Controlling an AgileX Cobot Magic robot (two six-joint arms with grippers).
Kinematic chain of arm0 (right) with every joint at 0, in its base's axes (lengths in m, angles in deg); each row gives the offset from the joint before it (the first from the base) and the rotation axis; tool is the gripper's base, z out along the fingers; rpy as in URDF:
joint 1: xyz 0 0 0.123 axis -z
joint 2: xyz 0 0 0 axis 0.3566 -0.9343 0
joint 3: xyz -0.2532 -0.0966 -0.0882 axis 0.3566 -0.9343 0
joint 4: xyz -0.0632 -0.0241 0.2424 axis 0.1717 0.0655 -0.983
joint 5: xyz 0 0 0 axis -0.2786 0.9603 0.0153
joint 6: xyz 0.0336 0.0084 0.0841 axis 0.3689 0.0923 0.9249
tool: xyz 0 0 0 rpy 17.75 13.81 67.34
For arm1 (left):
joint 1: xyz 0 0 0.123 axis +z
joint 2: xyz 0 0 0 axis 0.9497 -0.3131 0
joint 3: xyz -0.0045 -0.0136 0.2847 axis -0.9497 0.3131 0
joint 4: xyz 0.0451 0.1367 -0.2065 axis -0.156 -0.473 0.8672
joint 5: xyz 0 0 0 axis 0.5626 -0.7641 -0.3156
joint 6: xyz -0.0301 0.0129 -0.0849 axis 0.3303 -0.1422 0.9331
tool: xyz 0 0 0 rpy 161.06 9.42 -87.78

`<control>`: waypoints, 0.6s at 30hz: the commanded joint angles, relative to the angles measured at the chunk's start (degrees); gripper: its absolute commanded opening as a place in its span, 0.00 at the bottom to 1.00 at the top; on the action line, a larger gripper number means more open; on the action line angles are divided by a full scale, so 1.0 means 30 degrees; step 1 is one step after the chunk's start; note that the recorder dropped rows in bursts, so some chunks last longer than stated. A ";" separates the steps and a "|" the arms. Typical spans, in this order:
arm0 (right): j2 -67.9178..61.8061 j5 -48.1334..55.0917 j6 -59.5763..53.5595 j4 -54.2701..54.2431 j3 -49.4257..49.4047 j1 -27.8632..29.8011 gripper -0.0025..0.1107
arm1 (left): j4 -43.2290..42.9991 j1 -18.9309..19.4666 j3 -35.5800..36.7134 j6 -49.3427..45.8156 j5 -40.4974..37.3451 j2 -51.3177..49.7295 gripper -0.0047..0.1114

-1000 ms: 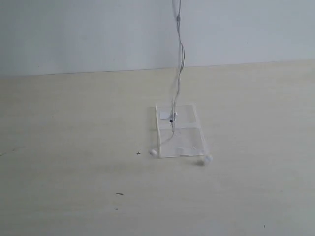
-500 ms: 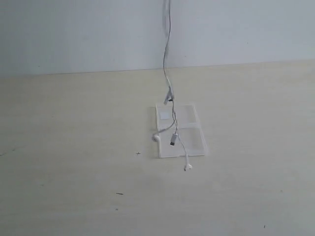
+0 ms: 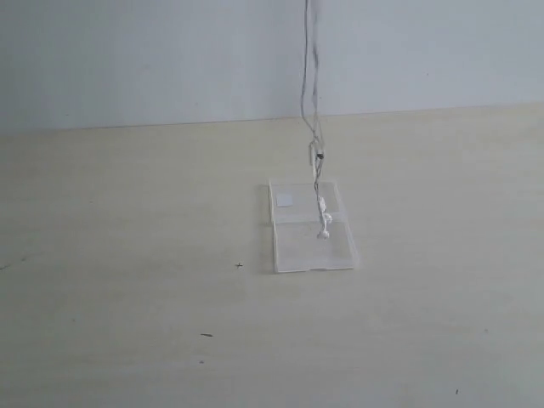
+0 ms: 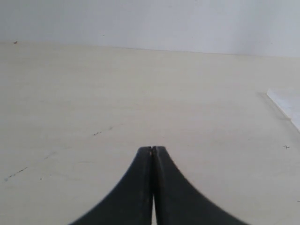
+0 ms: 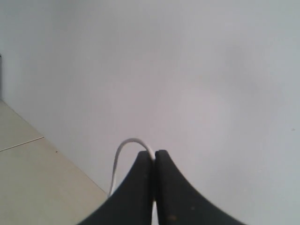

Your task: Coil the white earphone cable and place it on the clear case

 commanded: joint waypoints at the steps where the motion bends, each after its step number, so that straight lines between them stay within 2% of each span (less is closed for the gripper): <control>1: -0.0022 -0.0011 -0.0172 0.0058 0.0094 0.0069 0.02 | -0.0101 0.0002 0.0053 0.0037 0.1685 0.0082 0.04; 11: -0.0022 -0.0011 -0.0172 0.0058 0.0094 0.0069 0.02 | 0.0290 0.0002 0.0053 -0.0769 0.6080 0.0082 0.04; 18: -0.0022 0.0046 -0.0172 0.0058 0.0094 0.0069 0.02 | 0.0540 0.0002 0.0053 -0.0510 0.6629 0.0082 0.04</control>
